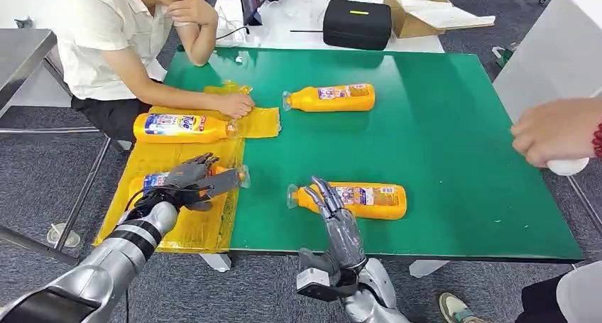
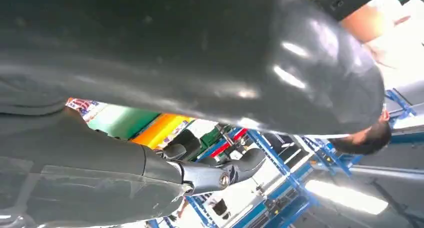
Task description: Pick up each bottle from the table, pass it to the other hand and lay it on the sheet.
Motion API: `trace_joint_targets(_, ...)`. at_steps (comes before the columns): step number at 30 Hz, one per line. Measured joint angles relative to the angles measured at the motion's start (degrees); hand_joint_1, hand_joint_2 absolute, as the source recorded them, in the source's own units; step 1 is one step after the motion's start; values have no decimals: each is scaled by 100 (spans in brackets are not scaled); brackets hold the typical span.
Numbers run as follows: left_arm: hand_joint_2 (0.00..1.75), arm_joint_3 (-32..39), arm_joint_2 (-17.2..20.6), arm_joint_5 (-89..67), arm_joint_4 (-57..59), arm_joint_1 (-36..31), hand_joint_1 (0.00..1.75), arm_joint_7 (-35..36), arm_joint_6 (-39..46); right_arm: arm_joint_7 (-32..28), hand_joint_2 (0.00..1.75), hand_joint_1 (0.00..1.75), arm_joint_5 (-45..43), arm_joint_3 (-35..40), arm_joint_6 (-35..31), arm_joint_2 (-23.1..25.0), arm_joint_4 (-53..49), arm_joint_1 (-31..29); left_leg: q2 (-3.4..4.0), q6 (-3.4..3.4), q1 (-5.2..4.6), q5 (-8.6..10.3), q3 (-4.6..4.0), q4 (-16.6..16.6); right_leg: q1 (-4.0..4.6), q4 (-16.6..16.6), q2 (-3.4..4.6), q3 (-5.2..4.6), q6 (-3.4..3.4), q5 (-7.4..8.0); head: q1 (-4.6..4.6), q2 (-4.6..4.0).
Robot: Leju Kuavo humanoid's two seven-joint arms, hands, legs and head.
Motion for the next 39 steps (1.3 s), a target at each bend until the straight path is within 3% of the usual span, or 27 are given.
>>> trace_joint_targets(10, 175, 134, 28, 348, -134, 216, 0, -464, 737, -2, 0, 0, -109, 120, -20, -59, 81, -27, 1, -2, 0, 3, 6, 0, 1, 2, 1, -1, -14, 9, 0, 0)
trace_joint_targets(27, 175, 99, 137, 1010, -2312, 1455, 0, -1060, 697, -7, 0, 0, 256, 55, -80, -63, 94, 174, 0, -2, -1, 3, -25, 1, 0, 2, -1, -28, -14, 9, 0, 0)
trace_joint_targets(28, 175, 68, 162, 1010, -2468, 1528, 0, -1060, 732, -7, 175, 0, 363, 24, -116, -63, 94, 186, 0, -2, -1, 3, -25, 1, 0, 1, -1, -29, -14, 9, 0, 0)
trace_joint_targets(32, 175, -41, 227, 999, -3358, 2048, 0, -1180, 1264, 142, 175, 0, 1177, -272, -177, -70, 76, 317, 1, -1, -1, 2, -28, 1, -1, 1, 0, -33, -14, 8, 0, 0)
trace_joint_targets(39, 175, -400, 70, 160, -4227, 2726, 0, -1491, 3124, 383, 175, 0, 1609, -614, -173, -111, -92, 397, 0, 0, -4, 0, -37, 1, -4, -2, -1, -40, -14, 7, 0, 0)
